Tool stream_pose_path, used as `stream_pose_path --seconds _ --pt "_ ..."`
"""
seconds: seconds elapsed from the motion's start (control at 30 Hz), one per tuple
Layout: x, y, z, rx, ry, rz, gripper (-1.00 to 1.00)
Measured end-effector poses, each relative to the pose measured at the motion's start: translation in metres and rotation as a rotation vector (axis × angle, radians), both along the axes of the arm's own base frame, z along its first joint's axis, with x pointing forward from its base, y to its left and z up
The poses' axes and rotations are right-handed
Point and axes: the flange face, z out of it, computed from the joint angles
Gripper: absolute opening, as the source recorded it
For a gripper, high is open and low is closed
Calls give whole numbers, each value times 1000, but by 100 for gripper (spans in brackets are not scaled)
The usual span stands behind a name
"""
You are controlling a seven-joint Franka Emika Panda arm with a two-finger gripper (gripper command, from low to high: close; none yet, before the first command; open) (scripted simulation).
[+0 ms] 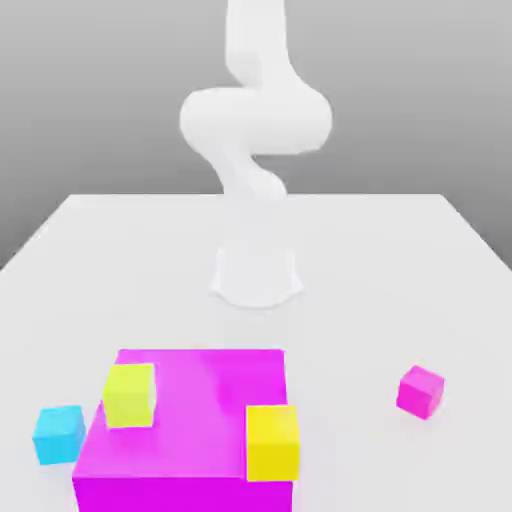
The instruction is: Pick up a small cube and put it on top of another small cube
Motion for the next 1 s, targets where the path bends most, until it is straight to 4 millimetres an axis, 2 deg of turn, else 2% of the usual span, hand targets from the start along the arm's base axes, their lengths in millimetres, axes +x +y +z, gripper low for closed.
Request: stream_pose_path --seconds 0.1,0.2,0.3,0.43,0.53,0.67,0.87,1.0 --pt "36 -27 -50 51 82 -144 0" --pt "62 -58 -102 103 157 -284 0" --pt "79 -90 -157 156 228 -423 0" --pt "87 -134 -233 232 317 -611 0" --pt "84 -165 -291 292 382 -752 0" --pt "61 -211 -367 383 461 -964 0" --pt "24 -234 -475 504 575 -1205 0" --pt "20 -237 -528 515 586 -1229 0"
